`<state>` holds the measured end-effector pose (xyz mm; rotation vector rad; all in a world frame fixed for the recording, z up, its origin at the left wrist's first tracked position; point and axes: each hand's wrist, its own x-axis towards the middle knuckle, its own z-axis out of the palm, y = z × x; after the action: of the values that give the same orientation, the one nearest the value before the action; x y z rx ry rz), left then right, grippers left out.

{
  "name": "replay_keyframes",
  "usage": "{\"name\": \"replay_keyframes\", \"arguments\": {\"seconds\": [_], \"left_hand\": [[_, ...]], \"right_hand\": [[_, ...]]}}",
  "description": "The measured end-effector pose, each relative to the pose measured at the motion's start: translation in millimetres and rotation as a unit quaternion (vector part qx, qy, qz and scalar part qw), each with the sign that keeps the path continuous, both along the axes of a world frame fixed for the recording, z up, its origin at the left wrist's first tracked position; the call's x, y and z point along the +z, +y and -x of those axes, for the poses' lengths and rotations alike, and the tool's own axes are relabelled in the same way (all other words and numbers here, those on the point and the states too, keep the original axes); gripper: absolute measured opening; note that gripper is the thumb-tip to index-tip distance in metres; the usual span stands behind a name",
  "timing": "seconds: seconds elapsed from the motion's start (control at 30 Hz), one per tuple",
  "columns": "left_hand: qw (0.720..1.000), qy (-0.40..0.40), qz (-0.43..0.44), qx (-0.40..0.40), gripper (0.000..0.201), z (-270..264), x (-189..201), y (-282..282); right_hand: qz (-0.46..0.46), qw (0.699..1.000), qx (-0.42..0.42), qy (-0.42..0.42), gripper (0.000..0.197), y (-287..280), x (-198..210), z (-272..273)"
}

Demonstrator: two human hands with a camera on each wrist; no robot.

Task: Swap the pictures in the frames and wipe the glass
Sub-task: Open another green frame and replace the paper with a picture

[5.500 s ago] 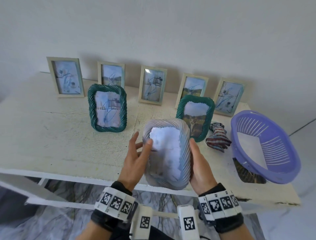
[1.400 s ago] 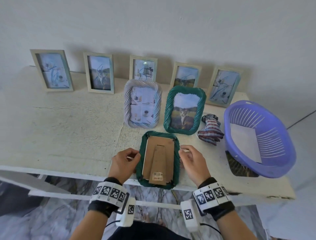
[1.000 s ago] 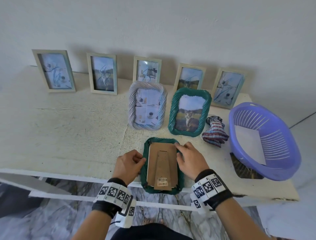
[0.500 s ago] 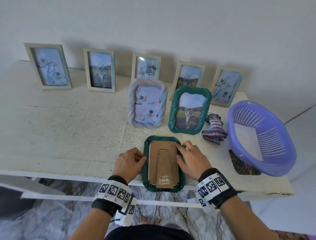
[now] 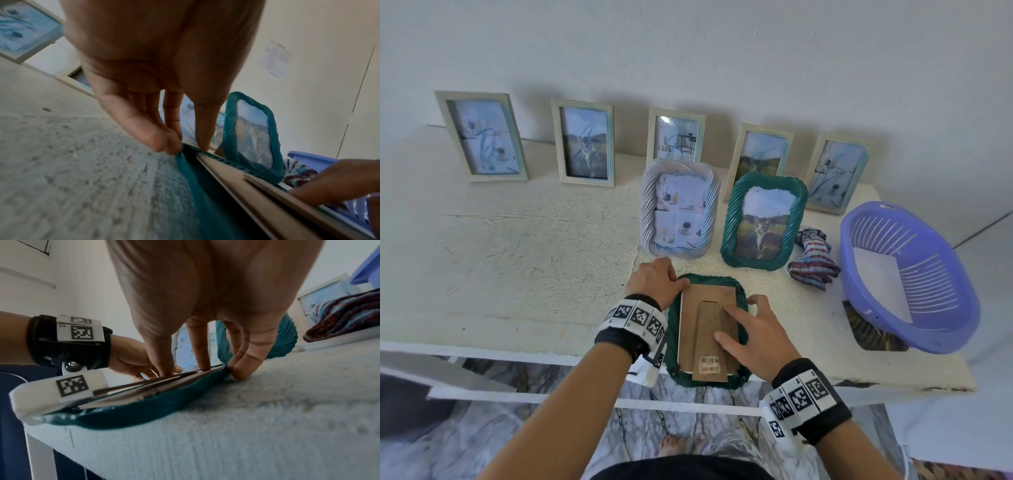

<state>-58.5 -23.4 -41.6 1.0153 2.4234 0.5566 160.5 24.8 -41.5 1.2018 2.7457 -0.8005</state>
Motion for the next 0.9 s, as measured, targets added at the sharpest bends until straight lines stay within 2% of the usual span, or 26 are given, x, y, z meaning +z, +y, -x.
{"name": "replay_keyframes", "arguments": {"seconds": [0.1, 0.23, 0.3, 0.37, 0.43, 0.5, 0.57, 0.7, 0.9], "left_hand": [[1.0, 0.006, -0.012, -0.014, 0.023, 2.9, -3.9, 0.2], [0.998, -0.042, -0.04, -0.021, 0.018, 8.7, -7.6, -5.9], [0.997, -0.044, -0.048, -0.048, 0.02, 7.1, -6.9, -14.0], [0.996, -0.017, -0.034, -0.084, 0.04, 2.0, -7.4, -26.7], [0.993, 0.016, -0.023, -0.115, 0.069, -6.6, -9.8, -42.6], [0.991, 0.015, -0.024, -0.132, 0.101, -15.5, -14.9, -58.8], [0.99, 0.01, -0.025, -0.14, 0.118, -23.7, -22.2, -69.2], [0.987, 0.039, -0.021, -0.155, 0.127, -35.5, -38.1, -76.1], [0.986, 0.067, -0.04, -0.149, 0.133, -39.0, -43.6, -76.6]], "right_hand": [[-0.002, 1.0, 0.0, 0.002, 0.059, -1.4, -0.8, 0.1], [-0.004, 1.0, -0.003, 0.0, 0.059, -1.8, -0.8, 0.5], [-0.001, 1.0, -0.003, -0.003, 0.059, -1.4, -0.7, -0.1], [0.0, 1.0, -0.001, -0.004, 0.058, -1.5, -1.5, -2.3], [-0.017, 1.0, -0.001, 0.004, 0.054, -3.1, -1.5, -7.7], [-0.037, 0.998, 0.005, 0.041, 0.042, -6.7, -0.8, -16.0], [-0.034, 0.995, 0.032, 0.092, 0.029, -11.1, -2.4, -27.2], [-0.023, 0.987, 0.092, 0.126, 0.023, -18.1, -10.6, -49.4], [-0.042, 0.983, 0.135, 0.119, 0.036, -22.0, -14.6, -54.1]]}}
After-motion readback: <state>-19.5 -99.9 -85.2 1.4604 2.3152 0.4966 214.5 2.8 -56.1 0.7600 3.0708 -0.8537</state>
